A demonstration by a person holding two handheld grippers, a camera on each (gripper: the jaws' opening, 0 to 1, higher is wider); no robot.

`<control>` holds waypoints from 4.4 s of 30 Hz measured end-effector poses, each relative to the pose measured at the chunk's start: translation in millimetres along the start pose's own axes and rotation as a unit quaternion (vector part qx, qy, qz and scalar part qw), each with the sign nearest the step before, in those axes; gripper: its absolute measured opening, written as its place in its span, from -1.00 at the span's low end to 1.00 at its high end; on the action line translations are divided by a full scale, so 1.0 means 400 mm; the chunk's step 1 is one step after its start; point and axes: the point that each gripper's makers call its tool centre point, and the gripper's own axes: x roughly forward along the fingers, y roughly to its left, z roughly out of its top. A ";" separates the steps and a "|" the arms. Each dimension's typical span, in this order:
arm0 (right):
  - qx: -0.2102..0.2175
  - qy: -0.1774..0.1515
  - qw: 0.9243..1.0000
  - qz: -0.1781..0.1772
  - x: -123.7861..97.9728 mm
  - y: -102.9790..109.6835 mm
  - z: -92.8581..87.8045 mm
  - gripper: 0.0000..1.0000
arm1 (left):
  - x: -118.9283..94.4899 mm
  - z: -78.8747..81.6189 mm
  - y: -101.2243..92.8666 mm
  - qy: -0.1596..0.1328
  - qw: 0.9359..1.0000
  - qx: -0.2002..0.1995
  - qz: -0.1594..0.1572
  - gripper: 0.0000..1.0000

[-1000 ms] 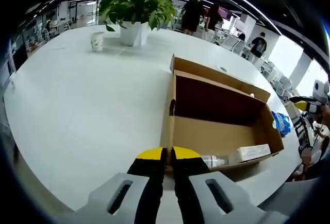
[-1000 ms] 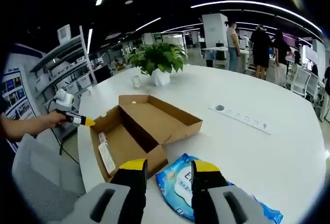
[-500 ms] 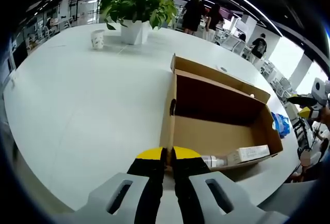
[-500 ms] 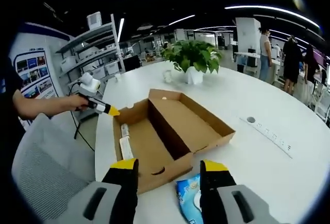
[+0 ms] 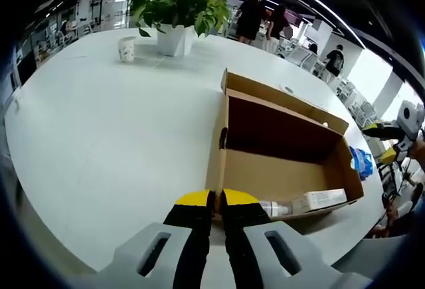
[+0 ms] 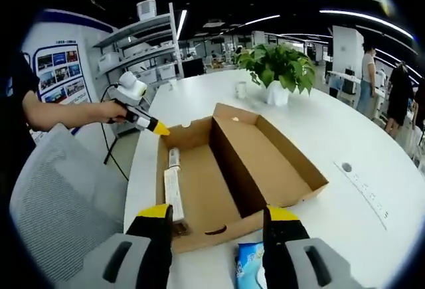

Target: Operate the shoe box by opening the lid, removing the specified soft item, and placing it in the target area until the item is outside and the box remains undamaged.

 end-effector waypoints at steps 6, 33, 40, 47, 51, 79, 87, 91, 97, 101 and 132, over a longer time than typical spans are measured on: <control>-0.035 0.025 0.999 0.028 0.038 0.011 -0.019 0.09 | 0.000 -0.001 -0.001 -0.001 1.000 -0.004 -0.001 -0.93; -0.148 0.118 0.976 0.106 0.143 0.063 -0.061 0.09 | 0.000 -0.004 -0.003 0.000 1.000 0.000 -0.001 -0.93; -0.169 0.137 0.969 0.120 0.163 0.066 -0.075 0.08 | -0.001 -0.005 -0.003 0.000 1.000 -0.001 -0.002 -0.93; -0.177 0.151 0.963 0.136 0.173 0.083 -0.104 0.08 | 0.000 -0.006 -0.003 0.003 1.000 0.001 -0.002 -0.93; -0.168 0.146 0.966 0.134 0.184 0.083 -0.101 0.06 | 0.001 -0.005 -0.001 0.003 1.000 0.000 -0.003 -0.93; -0.179 0.130 0.970 0.097 0.231 0.077 -0.083 -0.07 | -0.002 -0.005 -0.003 0.000 1.000 -0.007 -0.005 -0.93; -0.176 0.121 0.972 0.101 0.269 0.109 -0.074 -0.15 | -0.003 -0.005 -0.005 0.000 1.000 -0.008 -0.006 -0.93; -0.177 0.117 0.972 0.103 0.292 0.122 -0.074 -0.29 | -0.004 -0.006 -0.007 0.000 1.000 -0.008 -0.006 -0.93; -0.173 0.117 0.972 0.110 0.305 0.137 -0.078 -0.43 | -0.001 -0.005 -0.004 0.000 1.000 -0.009 -0.007 -0.93; -0.173 0.115 0.972 0.108 0.311 0.141 -0.078 -0.45 | -0.001 -0.005 -0.005 0.001 1.000 -0.010 -0.007 -0.93; -0.218 0.096 0.967 0.089 0.296 0.153 -0.031 -0.70 | 0.002 -0.004 -0.002 0.000 1.000 -0.012 -0.008 -0.93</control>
